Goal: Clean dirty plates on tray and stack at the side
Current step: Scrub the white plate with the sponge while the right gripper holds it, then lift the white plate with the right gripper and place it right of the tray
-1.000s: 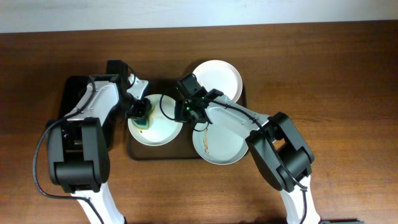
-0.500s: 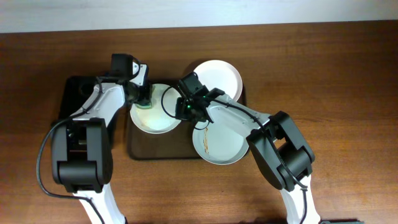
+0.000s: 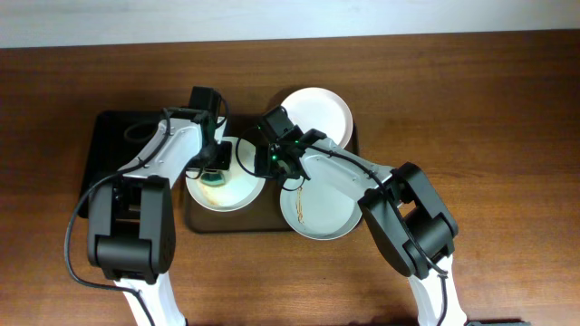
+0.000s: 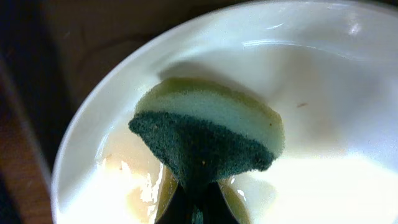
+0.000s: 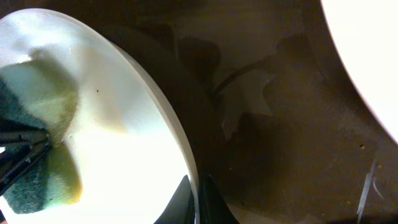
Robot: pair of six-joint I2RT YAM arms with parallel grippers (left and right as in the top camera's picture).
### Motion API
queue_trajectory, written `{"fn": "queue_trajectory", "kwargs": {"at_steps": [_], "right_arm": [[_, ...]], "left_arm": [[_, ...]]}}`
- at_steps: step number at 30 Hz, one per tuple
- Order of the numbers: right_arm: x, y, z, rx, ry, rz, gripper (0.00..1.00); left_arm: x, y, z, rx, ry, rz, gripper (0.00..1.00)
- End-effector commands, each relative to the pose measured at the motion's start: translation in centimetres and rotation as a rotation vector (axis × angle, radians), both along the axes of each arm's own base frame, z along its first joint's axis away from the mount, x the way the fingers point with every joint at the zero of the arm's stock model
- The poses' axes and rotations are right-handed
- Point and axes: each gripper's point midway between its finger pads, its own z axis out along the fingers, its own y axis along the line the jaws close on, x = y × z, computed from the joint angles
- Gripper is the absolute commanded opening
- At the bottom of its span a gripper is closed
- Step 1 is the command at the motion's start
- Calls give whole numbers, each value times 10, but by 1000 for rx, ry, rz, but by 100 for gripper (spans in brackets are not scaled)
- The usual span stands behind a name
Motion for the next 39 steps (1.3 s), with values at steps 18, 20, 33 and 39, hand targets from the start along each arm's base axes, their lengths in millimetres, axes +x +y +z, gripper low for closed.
{"fn": "queue_trajectory", "kwargs": {"at_steps": [18, 20, 33, 39], "right_arm": [[7, -35, 136, -618, -464, 81, 4], [1, -33, 163, -794, -639, 33, 4], [-31, -14, 230, -1053, -990, -74, 4], [-22, -14, 199, -472, -542, 166, 4]], "left_arm": [[67, 125, 182, -130, -245, 358, 1], [66, 131, 182, -128, -242, 373, 1], [66, 132, 182, -124, -245, 374, 1], [65, 132, 182, -125, -242, 373, 1]]}}
